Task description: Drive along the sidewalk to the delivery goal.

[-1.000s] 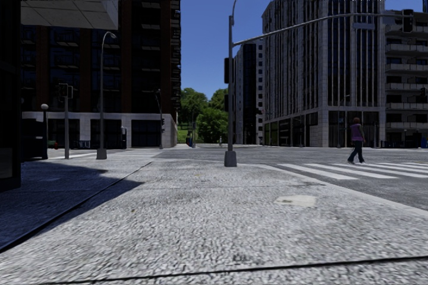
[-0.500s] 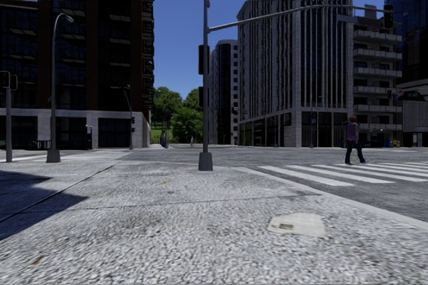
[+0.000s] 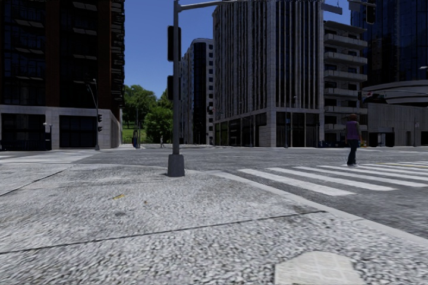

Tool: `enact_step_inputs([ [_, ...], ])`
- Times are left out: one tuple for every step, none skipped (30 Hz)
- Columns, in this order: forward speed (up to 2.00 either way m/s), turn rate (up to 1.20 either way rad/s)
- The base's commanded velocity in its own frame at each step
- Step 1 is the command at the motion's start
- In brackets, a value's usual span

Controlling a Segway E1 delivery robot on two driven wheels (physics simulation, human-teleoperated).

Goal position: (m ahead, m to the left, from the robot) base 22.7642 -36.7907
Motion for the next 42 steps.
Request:
enact_step_inputs([
  [2.0,-0.34],
  [2.0,-0.34],
  [2.0,-0.34],
  [2.0,-0.34],
  [2.0,-0.34],
  [2.0,-0.34],
  [2.0,-0.34],
  [2.0,-0.34],
  [2.0,-0.34],
  [2.0,-0.34],
  [2.0,-0.34],
  [2.0,-0.34],
  [2.0,-0.34],
  [2.0,-0.34],
  [2.0,-0.34],
  [2.0,-0.34],
  [2.0,-0.34],
  [2.0,-0.34],
  [2.0,-0.34],
  [2.0,-0.34],
  [2.0,-0.34],
  [2.0,-0.34],
  [2.0,-0.34],
  [2.0,-0.34],
  [2.0,-0.34],
  [2.0,-0.34],
  [2.0,-0.39],
  [2.0,-0.44],
  [2.0,-0.44],
  [2.0,-0.46],
  [2.0,-0.53],
  [2.0,-0.61],
  [2.0,-0.61],
  [2.0,-0.65],
  [2.0,-0.66],
  [2.0,-0.66],
  [2.0,-0.66],
  [2.0,-0.66],
  [2.0,-0.66],
  [2.0,-0.66],
  [2.0,-0.66],
  [2.0,-0.66],
])
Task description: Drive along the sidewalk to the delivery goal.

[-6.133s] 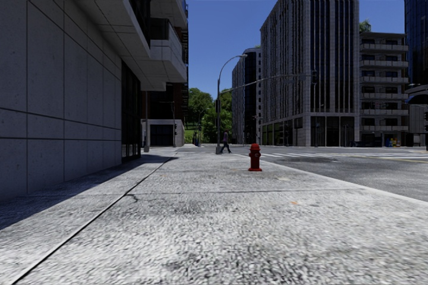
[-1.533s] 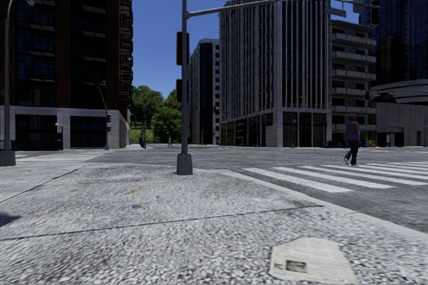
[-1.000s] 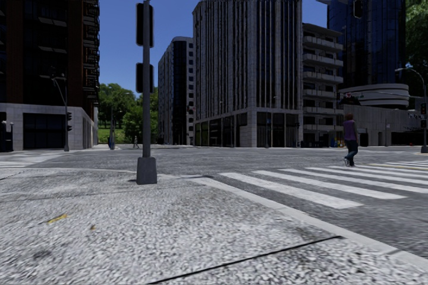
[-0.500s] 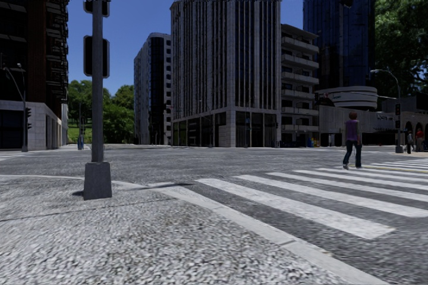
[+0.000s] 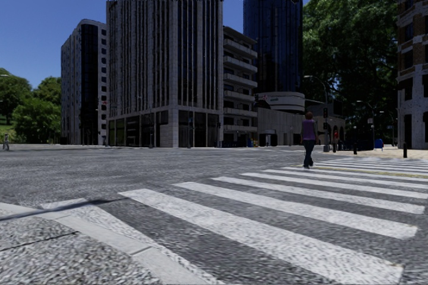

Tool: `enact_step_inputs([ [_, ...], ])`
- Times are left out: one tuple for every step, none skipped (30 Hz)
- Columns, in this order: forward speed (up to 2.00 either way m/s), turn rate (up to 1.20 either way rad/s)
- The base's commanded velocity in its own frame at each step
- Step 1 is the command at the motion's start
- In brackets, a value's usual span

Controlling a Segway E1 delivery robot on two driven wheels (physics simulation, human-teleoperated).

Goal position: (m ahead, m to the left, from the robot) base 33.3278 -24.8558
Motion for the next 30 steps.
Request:
enact_step_inputs([
  [2.0,-0.66],
  [2.0,-0.66],
  [2.0,-0.66],
  [2.0,-0.66],
  [2.0,-0.66],
  [2.0,-0.66],
  [2.0,-0.66],
  [2.0,-0.66],
  [2.0,-0.66],
  [2.0,-0.66],
  [2.0,-0.66],
  [2.0,-0.66],
  [2.0,-0.66],
  [2.0,-0.66],
  [2.0,-0.66],
  [2.0,-0.66],
  [2.0,-0.66],
  [2.0,-0.66],
  [2.0,-0.66],
  [2.0,-0.66],
  [2.0,-0.66],
  [2.0,-0.66],
  [2.0,-0.66],
  [2.0,-0.66],
  [2.0,-0.66],
  [2.0,-0.66],
  [2.0,-0.66],
  [2.0,-0.66],
  [2.0,-0.66],
  [2.0,-0.66],
])
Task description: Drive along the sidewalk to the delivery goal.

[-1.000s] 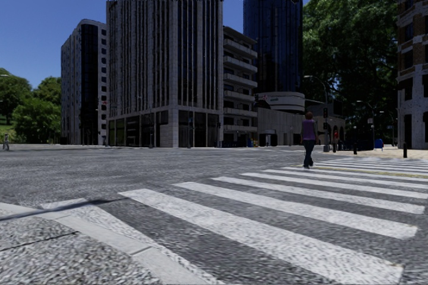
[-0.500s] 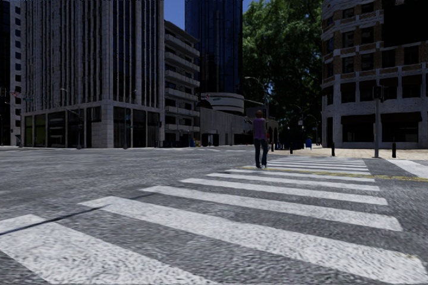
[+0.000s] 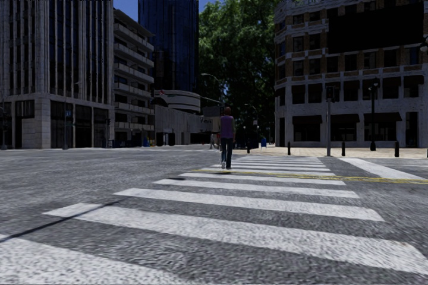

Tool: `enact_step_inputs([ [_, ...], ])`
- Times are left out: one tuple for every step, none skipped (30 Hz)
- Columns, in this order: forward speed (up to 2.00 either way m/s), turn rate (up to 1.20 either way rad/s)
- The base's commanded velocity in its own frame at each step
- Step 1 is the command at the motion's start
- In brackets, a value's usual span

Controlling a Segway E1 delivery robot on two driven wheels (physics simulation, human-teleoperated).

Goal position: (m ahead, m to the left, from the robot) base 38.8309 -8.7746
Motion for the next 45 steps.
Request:
enact_step_inputs([
  [2.0,-0.66],
  [2.0,-0.66],
  [2.0,-0.66],
  [2.0,-0.66],
  [2.0,-0.66],
  [2.0,-0.66],
  [2.0,-0.66],
  [2.0,-0.66],
  [2.0,-0.66],
  [2.0,-0.66],
  [2.0,-0.66],
  [2.0,-0.66],
  [2.0,-0.66],
  [2.0,-0.66],
  [2.0,-0.66],
  [2.0,-0.66],
  [2.0,-0.61],
  [2.0,-0.51],
  [2.0,-0.51],
  [2.0,-0.1],
  [2.0,0.0],
  [2.0,0.0],
  [2.0,0.0],
  [2.0,0.0],
  [2.0,0.0],
  [2.0,0.0],
  [2.0,0.0],
  [2.0,0.0],
  [2.0,0.0],
  [2.0,0.0],
  [2.0,0.0],
  [2.0,0.0],
  [2.0,0.0],
  [2.0,0.0],
  [2.0,0.0],
  [2.0,0.0],
  [2.0,0.0],
  [2.0,0.0],
  [2.0,0.0],
  [2.0,0.0],
  [2.0,0.0],
  [2.0,0.0],
  [2.0,0.0],
  [2.0,0.0],
  [2.0,0.0],
])
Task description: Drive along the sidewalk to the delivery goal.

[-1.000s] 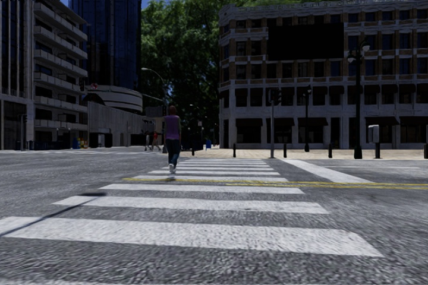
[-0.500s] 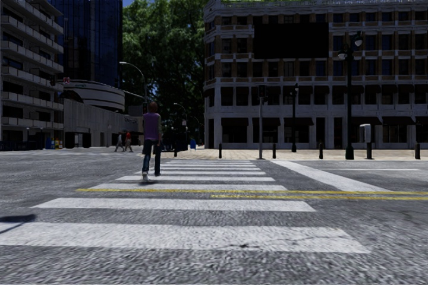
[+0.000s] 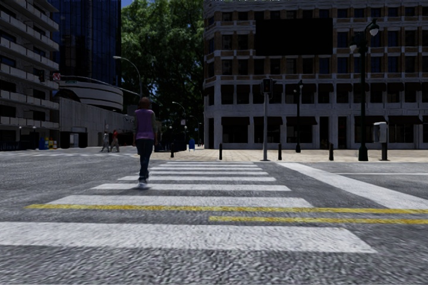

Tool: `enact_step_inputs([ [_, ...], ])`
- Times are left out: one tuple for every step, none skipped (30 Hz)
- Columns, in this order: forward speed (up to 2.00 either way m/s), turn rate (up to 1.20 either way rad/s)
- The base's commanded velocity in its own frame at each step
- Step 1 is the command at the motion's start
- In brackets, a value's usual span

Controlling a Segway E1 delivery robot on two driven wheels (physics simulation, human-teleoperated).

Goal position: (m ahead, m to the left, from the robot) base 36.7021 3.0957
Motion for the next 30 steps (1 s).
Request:
enact_step_inputs([
  [2.0,0.0],
  [2.0,0.0],
  [2.0,0.0],
  [2.0,0.0],
  [2.0,0.0],
  [2.0,0.0],
  [2.0,0.0],
  [2.0,0.0],
  [2.0,0.0],
  [2.0,0.0],
  [2.0,0.0],
  [2.0,0.0],
  [2.0,0.0],
  [2.0,0.0],
  [2.0,0.0],
  [2.0,0.0],
  [2.0,0.0],
  [2.0,0.0],
  [2.0,0.0],
  [2.0,0.0],
  [2.0,0.0],
  [2.0,0.0],
  [2.0,0.0],
  [2.0,0.0],
  [2.0,0.0],
  [2.0,0.0],
  [2.0,0.0],
  [2.0,0.0],
  [2.0,0.0],
  [2.0,0.0],
])
